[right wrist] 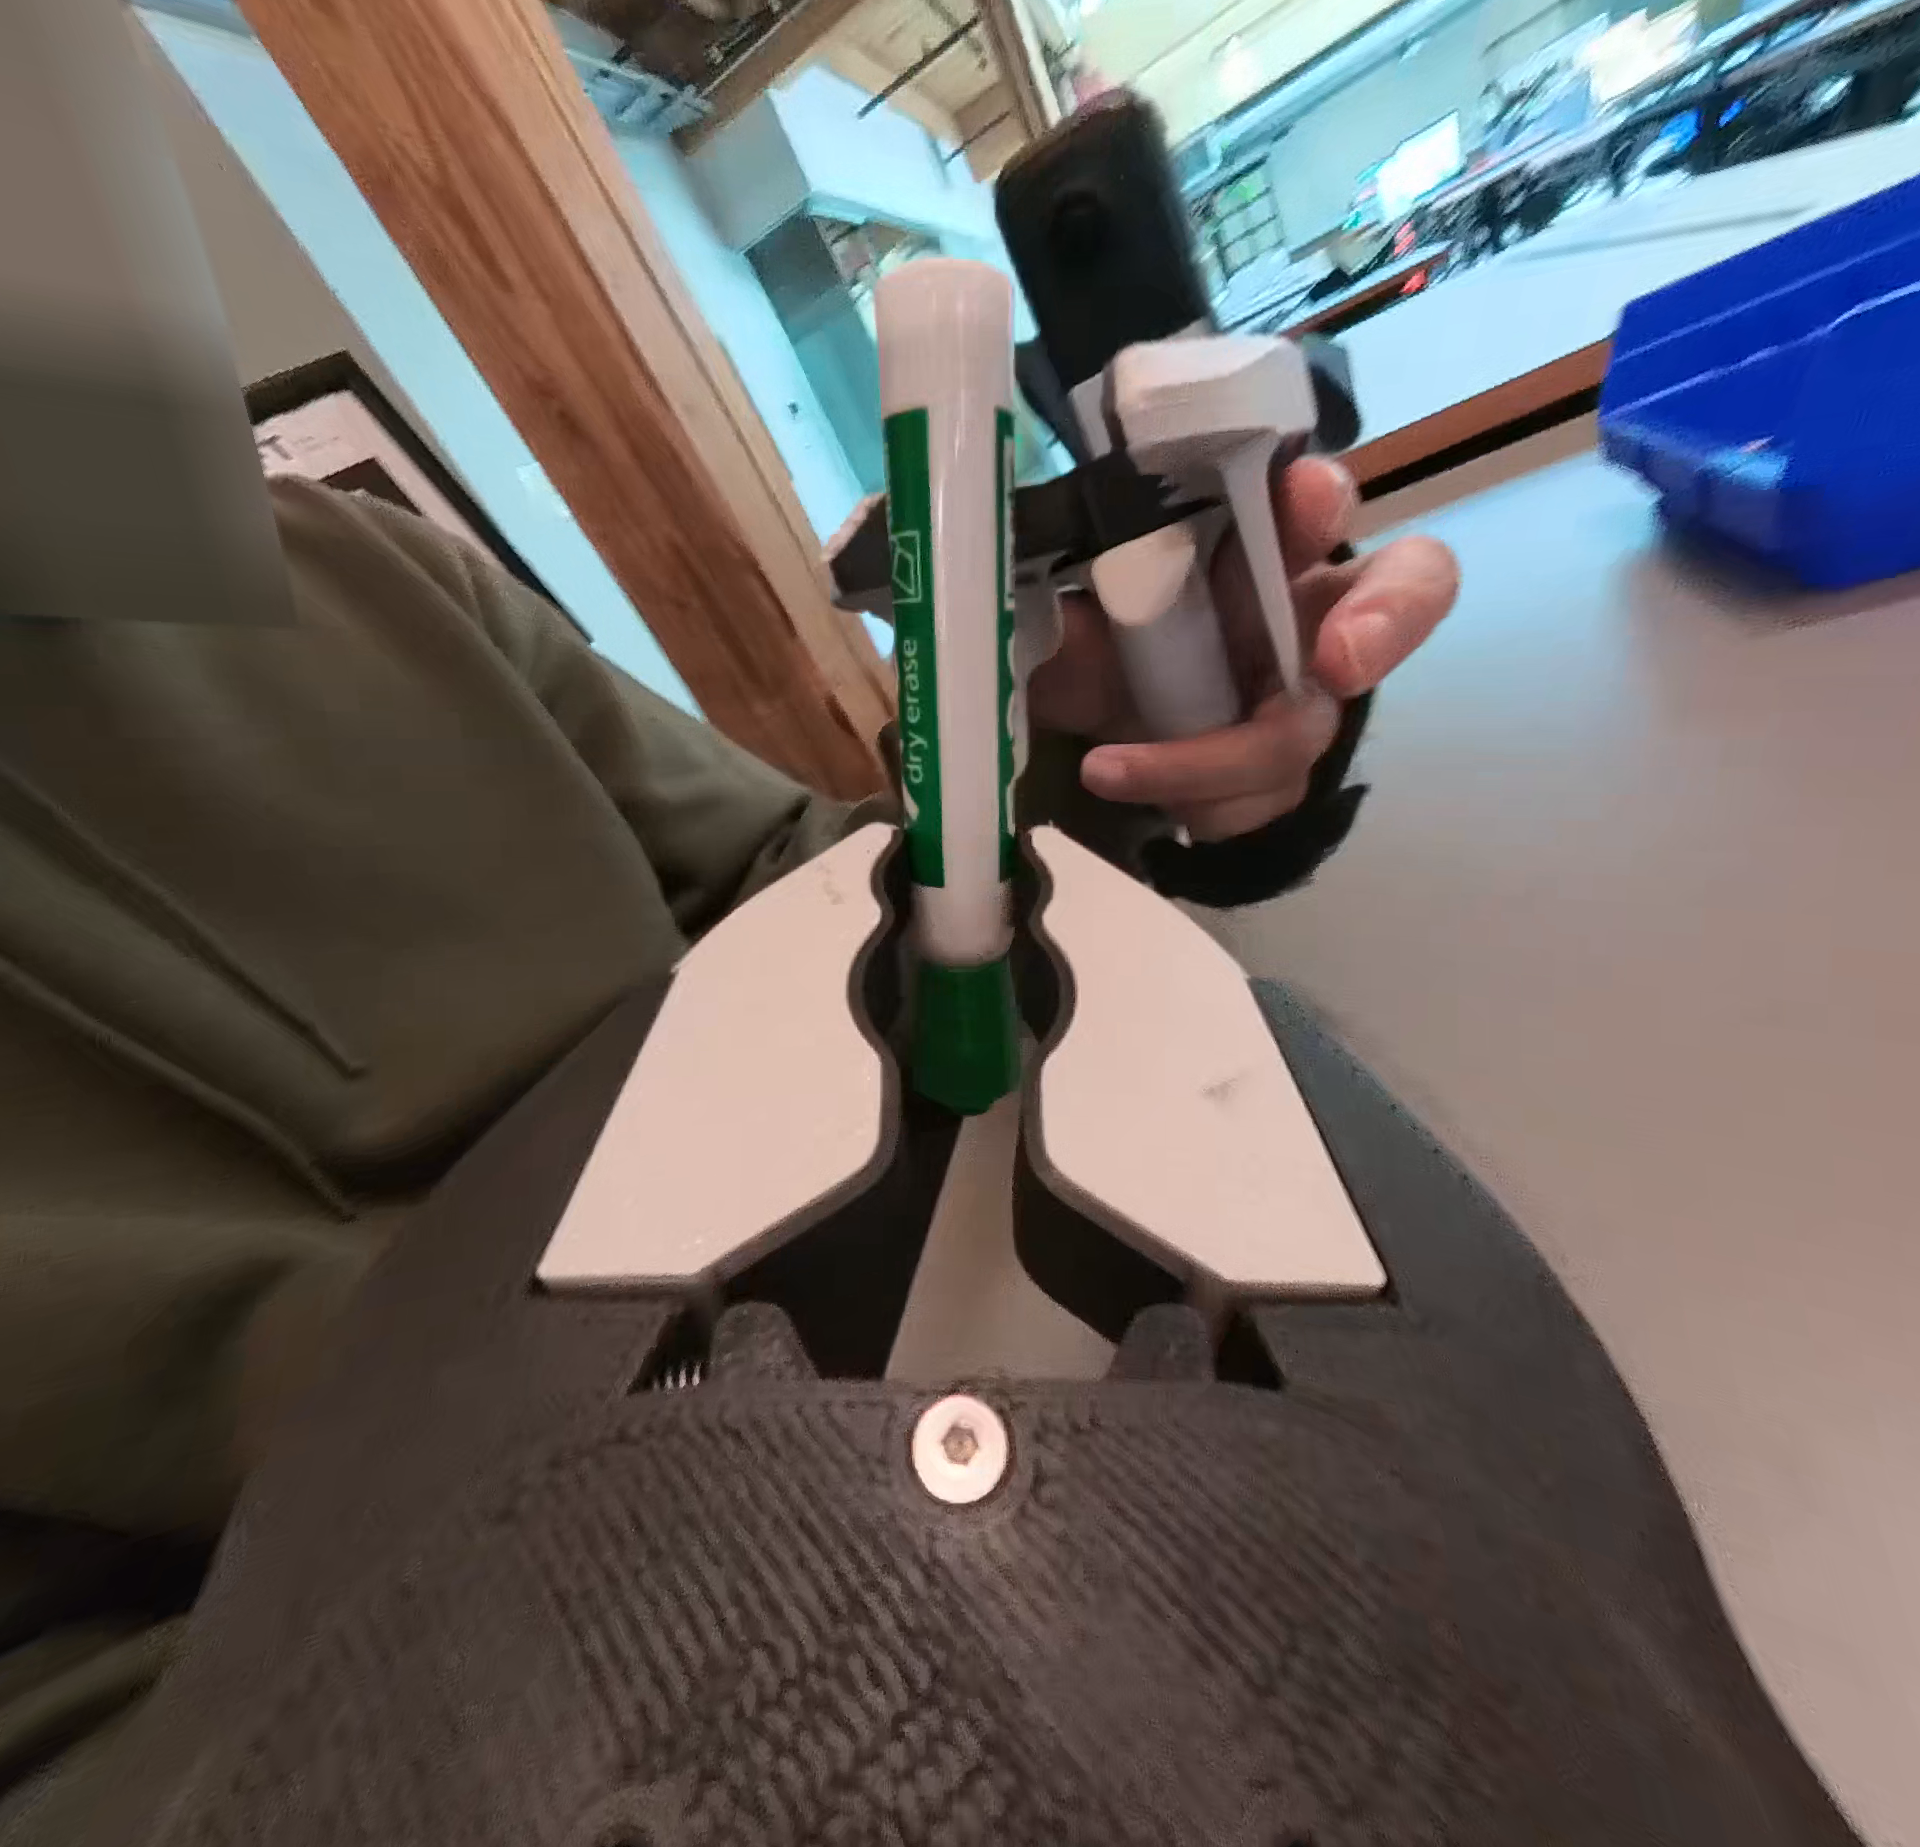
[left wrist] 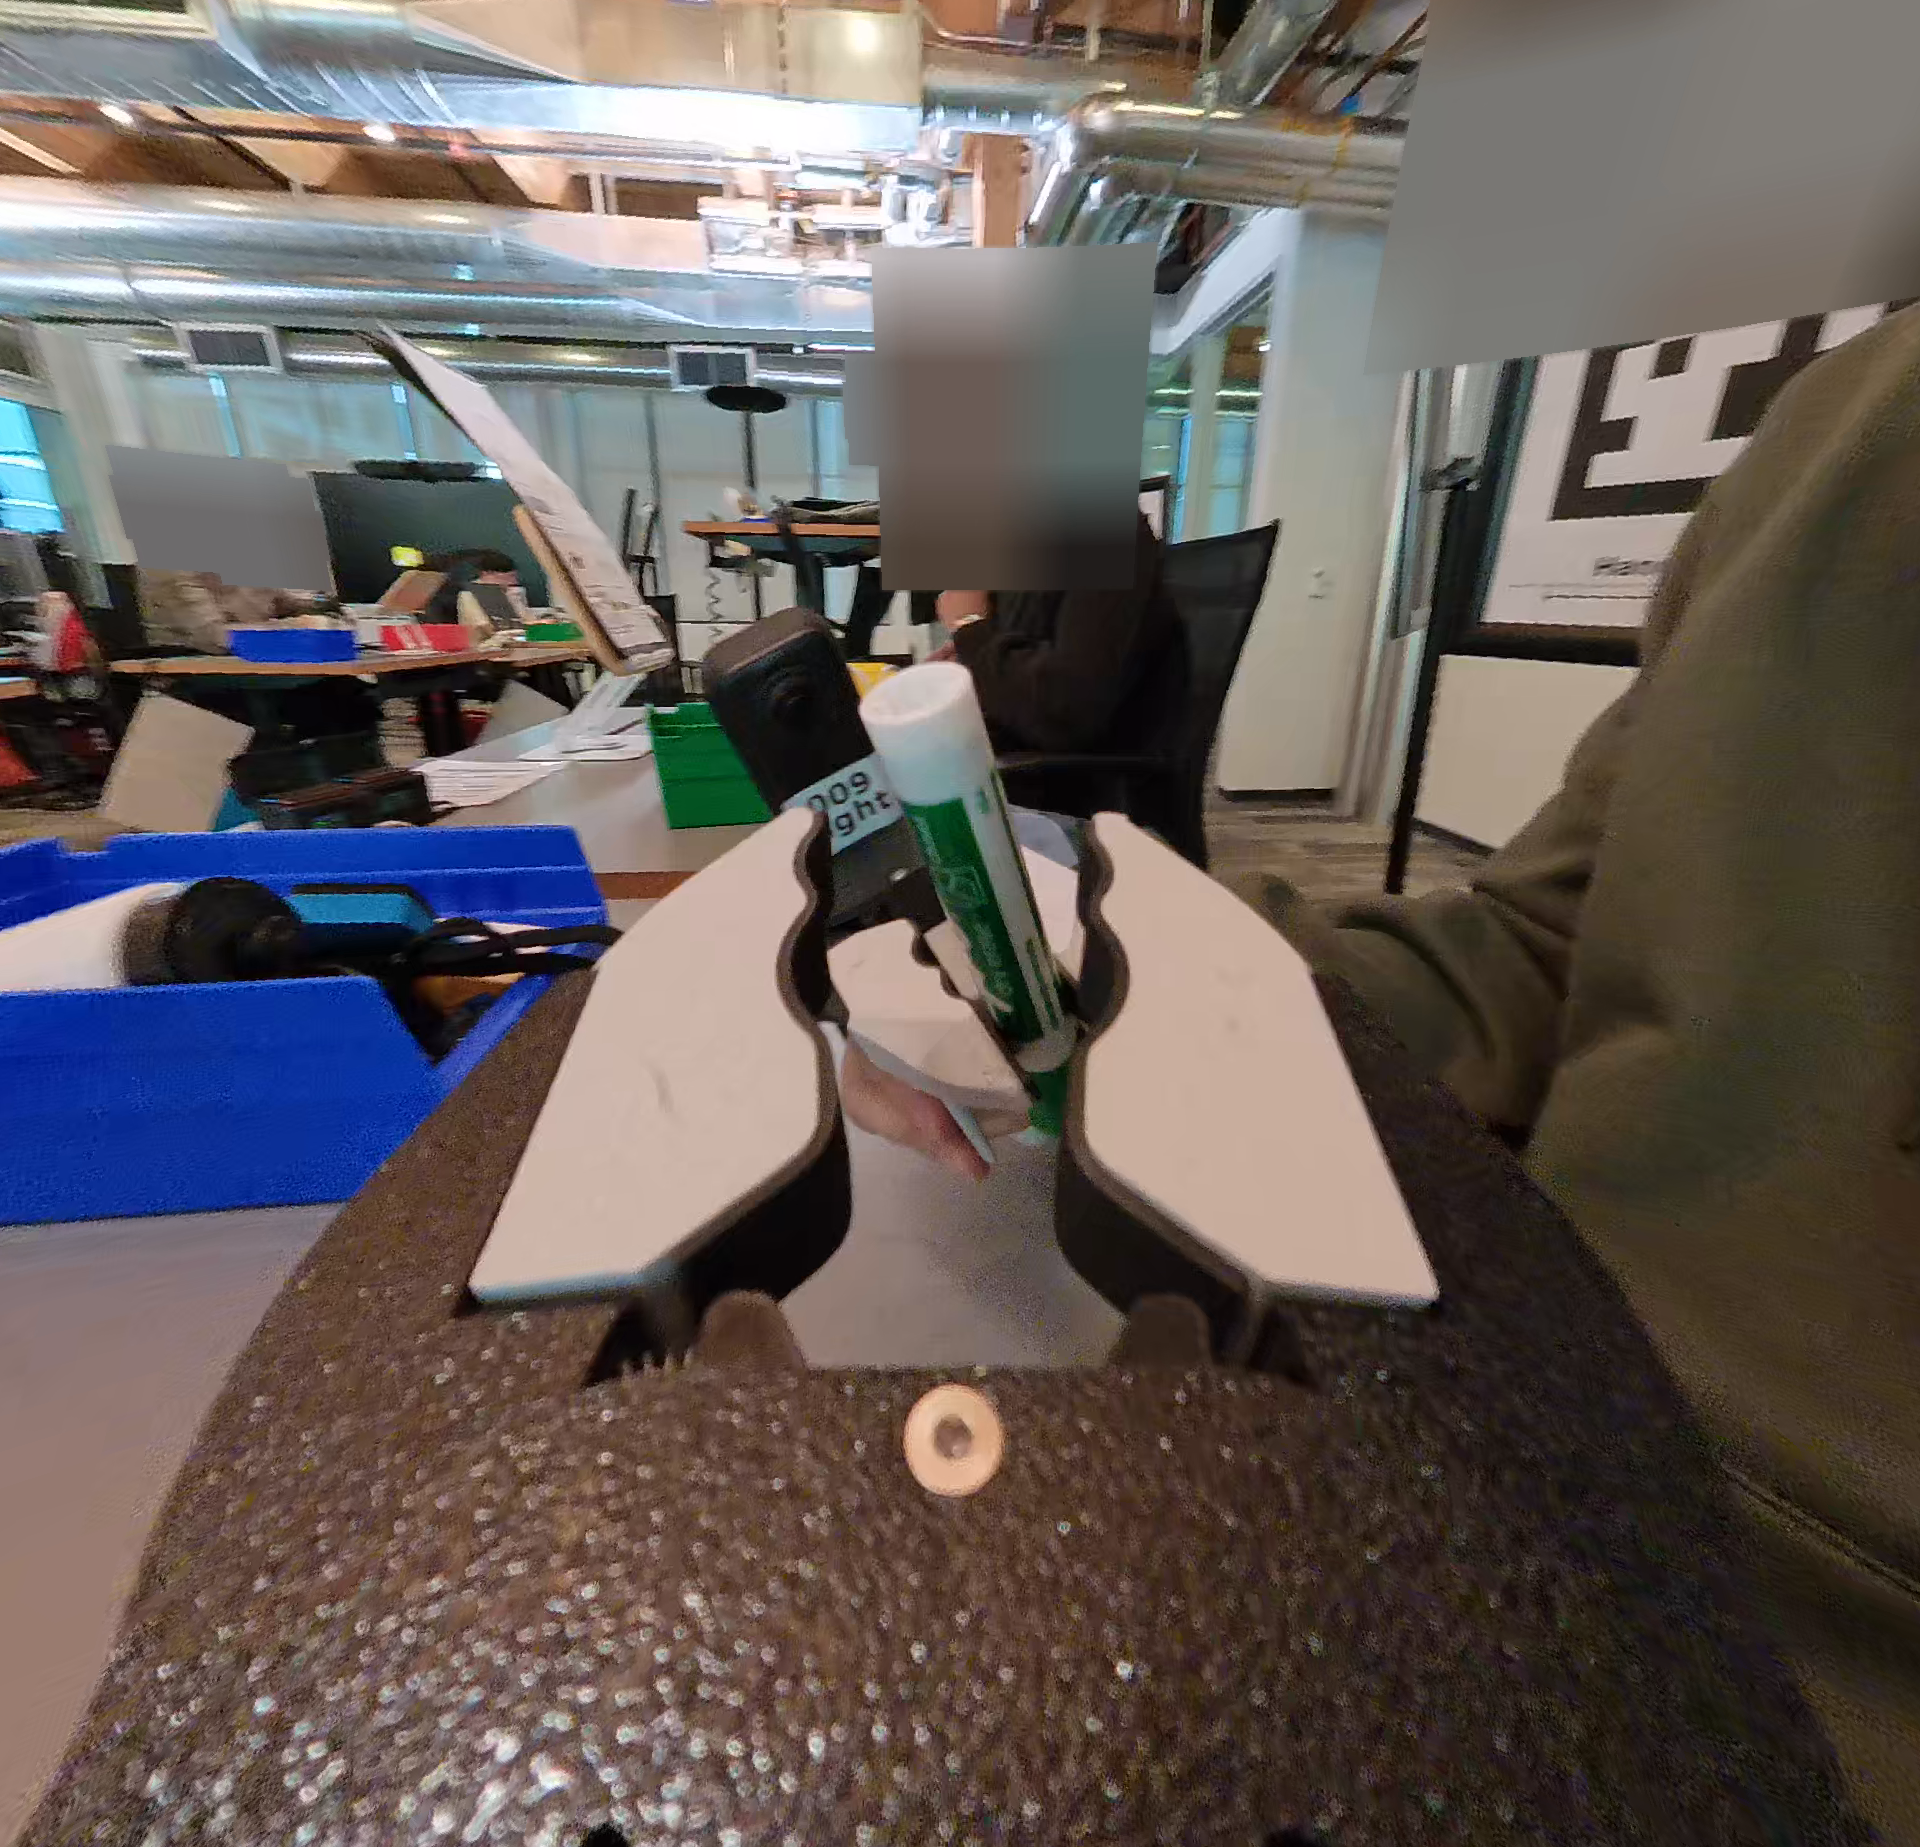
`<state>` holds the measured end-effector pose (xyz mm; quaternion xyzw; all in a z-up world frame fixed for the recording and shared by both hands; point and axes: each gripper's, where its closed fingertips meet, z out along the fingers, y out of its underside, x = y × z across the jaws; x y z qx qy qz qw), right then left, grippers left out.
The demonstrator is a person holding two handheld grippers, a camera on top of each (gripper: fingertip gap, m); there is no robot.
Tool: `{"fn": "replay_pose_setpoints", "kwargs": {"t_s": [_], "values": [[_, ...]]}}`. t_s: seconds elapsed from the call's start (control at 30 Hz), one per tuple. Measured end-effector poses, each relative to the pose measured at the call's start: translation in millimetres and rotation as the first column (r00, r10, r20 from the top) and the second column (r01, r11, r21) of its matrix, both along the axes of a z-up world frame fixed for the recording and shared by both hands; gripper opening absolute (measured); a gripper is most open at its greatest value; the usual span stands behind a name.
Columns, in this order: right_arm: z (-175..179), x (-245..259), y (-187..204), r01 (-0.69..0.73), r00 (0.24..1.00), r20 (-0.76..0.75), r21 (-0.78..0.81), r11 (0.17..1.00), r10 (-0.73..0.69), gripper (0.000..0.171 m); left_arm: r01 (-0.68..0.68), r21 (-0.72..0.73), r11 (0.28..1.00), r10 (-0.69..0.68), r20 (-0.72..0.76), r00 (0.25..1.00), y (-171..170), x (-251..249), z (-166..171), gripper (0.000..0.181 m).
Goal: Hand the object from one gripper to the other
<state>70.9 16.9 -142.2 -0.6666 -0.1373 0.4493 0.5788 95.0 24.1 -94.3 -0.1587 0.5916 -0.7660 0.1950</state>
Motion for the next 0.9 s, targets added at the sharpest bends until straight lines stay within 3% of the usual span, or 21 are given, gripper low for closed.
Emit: {"fn": "replay_pose_setpoints", "kwargs": {"t_s": [0.03, 0.1, 0.17, 0.27, 0.33, 0.4, 0.5, 0.6, 0.67, 0.73, 0.8, 0.87, 0.9], "values": [[-2, -4, -1, -0.030, 1.000, -0.004, -0.016, 0.999, 0.030, 0.019, 0.030, -0.008, 1.000, -0.030, -0.005, 1.000, -2, -2, -1, 0.044], [-4, -9, 0, -0.054, 0.998, -0.012, -0.025, 0.998, 0.054, 0.019, 0.091, -0.028, 0.995, -0.091, 0.017, 0.996, -5, -9, -1, 0.022], [-2, -9, 2, -0.037, 0.999, 0.002, -0.007, 0.999, 0.037, 0.019, 0.115, -0.053, 0.992, -0.113, 0.043, 0.993, -3, -12, 1, 0.020], [-6, 18, 22, 0.204, 0.969, 0.134, 0.041, 0.978, -0.208, 0.022, -0.013, -0.070, 0.997, 0.009, -0.053, 0.999, 13, 9, -2, 0.018], [-4, 47, 32, 0.416, 0.851, 0.281, 0.156, 0.896, -0.444, 0.042, -0.195, -0.070, 0.978, 0.184, -0.134, 0.974, 32, 30, -3, 0.019], [4, 64, 35, 0.520, 0.699, 0.390, 0.299, 0.800, -0.600, 0.045, -0.421, -0.070, 0.904, 0.390, -0.269, 0.881, 59, 51, -6, 0.019], [0, 84, 42, 0.603, 0.474, 0.534, 0.383, 0.700, -0.700, 0.044, -0.564, -0.054, 0.824, 0.515, -0.344, 0.785, 74, 57, -5, 0.019], [-6, 87, 52, 0.611, 0.353, 0.588, 0.443, 0.656, -0.727, 0.040, -0.638, -0.044, 0.769, 0.593, -0.326, 0.736, 74, 57, 2, 0.020], [-10, 89, 57, 0.629, 0.317, 0.599, 0.448, 0.635, -0.736, 0.034, -0.668, -0.045, 0.743, 0.625, -0.313, 0.716, 73, 57, 6, 0.020], [-10, 88, 59, 0.624, 0.296, 0.602, 0.466, 0.627, -0.742, 0.018, -0.673, -0.052, 0.738, 0.628, -0.314, 0.712, 71, 57, 8, 0.020], [-9, 89, 59, 0.626, 0.273, 0.601, 0.482, 0.613, -0.751, 0.017, -0.674, -0.066, 0.736, 0.626, -0.314, 0.714, 70, 57, 10, 0.020], [-12, 86, 60, 0.629, 0.340, 0.599, 0.427, 0.649, -0.725, 0.017, -0.676, -0.061, 0.734, 0.625, -0.326, 0.709, 72, 57, 7, 0.020], [-12, 83, 60, 0.631, 0.412, 0.563, 0.391, 0.670, -0.716, 0.017, -0.668, -0.066, 0.741, 0.618, -0.319, 0.718, 71, 57, 8, 0.019]]}}
